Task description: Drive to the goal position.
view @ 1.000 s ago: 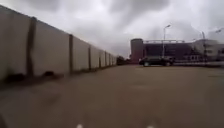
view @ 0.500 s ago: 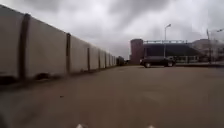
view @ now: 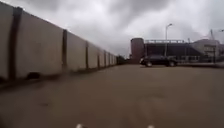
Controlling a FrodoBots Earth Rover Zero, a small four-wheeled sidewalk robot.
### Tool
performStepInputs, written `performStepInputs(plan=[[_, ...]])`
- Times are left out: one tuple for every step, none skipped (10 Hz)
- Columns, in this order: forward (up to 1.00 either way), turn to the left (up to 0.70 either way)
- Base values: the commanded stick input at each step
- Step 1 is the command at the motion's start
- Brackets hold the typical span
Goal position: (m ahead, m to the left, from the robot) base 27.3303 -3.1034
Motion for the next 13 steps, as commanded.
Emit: performStepInputs(plan=[[1.00, 0.05], [1.00, 0.05], [1.00, 0.05], [1.00, 0.05], [1.00, 0.05], [1.00, 0.05], [1.00, 0.05], [1.00, 0.05], [1.00, 0.05], [1.00, 0.05], [1.00, -0.35], [1.00, -0.35], [1.00, -0.35]])
